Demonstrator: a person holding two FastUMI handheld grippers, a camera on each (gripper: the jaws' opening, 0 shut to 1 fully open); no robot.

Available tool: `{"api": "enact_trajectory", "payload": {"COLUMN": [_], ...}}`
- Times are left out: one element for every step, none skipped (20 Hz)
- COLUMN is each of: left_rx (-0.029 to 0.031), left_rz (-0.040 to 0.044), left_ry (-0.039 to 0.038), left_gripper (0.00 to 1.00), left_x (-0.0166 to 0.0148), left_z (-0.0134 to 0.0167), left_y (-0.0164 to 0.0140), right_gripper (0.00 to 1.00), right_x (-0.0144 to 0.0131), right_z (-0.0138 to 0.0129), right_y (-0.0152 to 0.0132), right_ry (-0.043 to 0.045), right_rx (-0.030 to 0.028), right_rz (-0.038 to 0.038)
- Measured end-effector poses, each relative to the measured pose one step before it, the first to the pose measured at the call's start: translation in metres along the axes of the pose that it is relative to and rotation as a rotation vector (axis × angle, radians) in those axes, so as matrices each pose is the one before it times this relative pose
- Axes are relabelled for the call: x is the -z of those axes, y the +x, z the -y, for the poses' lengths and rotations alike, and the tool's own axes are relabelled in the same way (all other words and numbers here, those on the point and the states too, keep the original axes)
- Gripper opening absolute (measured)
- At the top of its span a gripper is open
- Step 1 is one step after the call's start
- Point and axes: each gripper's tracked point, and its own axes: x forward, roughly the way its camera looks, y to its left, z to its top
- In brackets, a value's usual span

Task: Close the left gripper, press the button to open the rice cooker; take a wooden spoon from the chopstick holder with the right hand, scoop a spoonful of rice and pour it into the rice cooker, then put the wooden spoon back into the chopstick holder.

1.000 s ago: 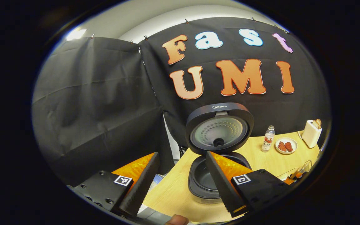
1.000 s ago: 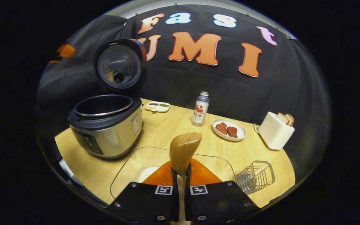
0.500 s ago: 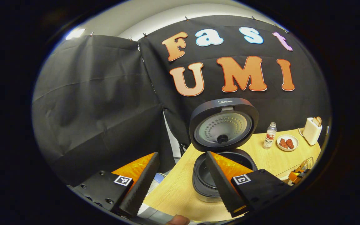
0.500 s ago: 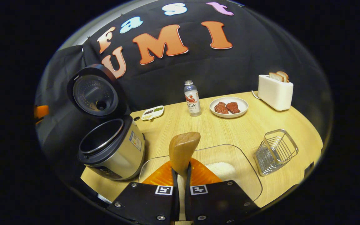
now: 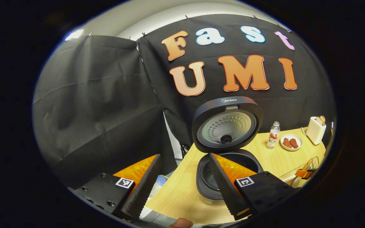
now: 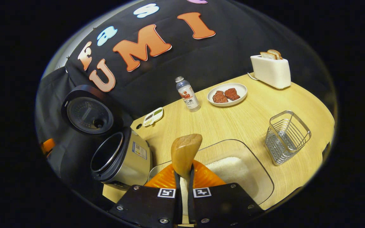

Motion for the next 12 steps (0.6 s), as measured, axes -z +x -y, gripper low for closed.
{"api": "enact_trajectory", "payload": {"left_rx": [0.00137,0.0006,0.0016,0.00126,0.00355,0.00269,0.00177,-0.00108,-0.00256,-0.00054,0.00255,0.00338], "left_rz": [0.0,0.00089,-0.00062,-0.00216,-0.00042,0.00045,0.00037,0.00289,0.00231,-0.00129,-0.00368,-0.00311], "left_ry": [0.0017,0.00108,0.00077,0.00088,-0.00073,-0.00102,-0.00036,0.00005,-0.00107,-0.00181,-0.00042,0.00359], "left_gripper": [1.0,1.0,1.0,1.0,1.0,1.0,1.0,1.0,1.0,1.0,1.0,1.0], "left_x": [-0.00021,-0.00093,0.00034,-0.00008,-0.00001,-0.00179,-0.00024,-0.00163,-0.00055,-0.00023,0.00091,0.0002], "left_z": [0.0,0.00035,0.00056,0.00073,0.00193,0.00235,-0.00001,0.00017,0.00003,0.0003,0.00087,0.00158], "left_y": [0.00139,0.00015,-0.00085,0.00014,0.00087,0.00049,-0.00078,-0.0005,-0.00042,-0.00064,-0.00014,-0.00086], "right_gripper": [0.06,0.06,0.06,0.06,0.06,0.06,0.06,0.06,0.06,0.06,0.06,0.06], "right_x": [-0.00007,0.00057,-0.00031,0.00016,0.00043,-0.00017,-0.00248,0.00012,0.00016,-0.00048,-0.00019,0.00059], "right_z": [-0.00068,-0.00011,0.00085,-0.00048,0.0005,0.0028,-0.00456,0.00141,0.00084,-0.00021,0.00097,0.00043], "right_y": [0.0006,0.00108,0.0015,0.00168,0.00151,0.00008,0.00177,-0.00065,0.00035,0.00067,0.00145,0.0002], "right_ry": [0.02517,0.03608,0.03375,0.03362,0.02852,0.02611,0.02797,0.02183,0.02098,0.02598,0.02892,0.0309], "right_rx": [-0.00802,-0.01282,-0.01012,-0.018,-0.01119,-0.00831,-0.00609,-0.00617,-0.01019,-0.01261,-0.01355,-0.01736], "right_rz": [-0.0065,-0.01211,-0.00938,-0.01335,-0.0095,-0.00336,-0.00508,-0.00139,-0.00274,-0.00655,-0.00628,-0.00919]}}
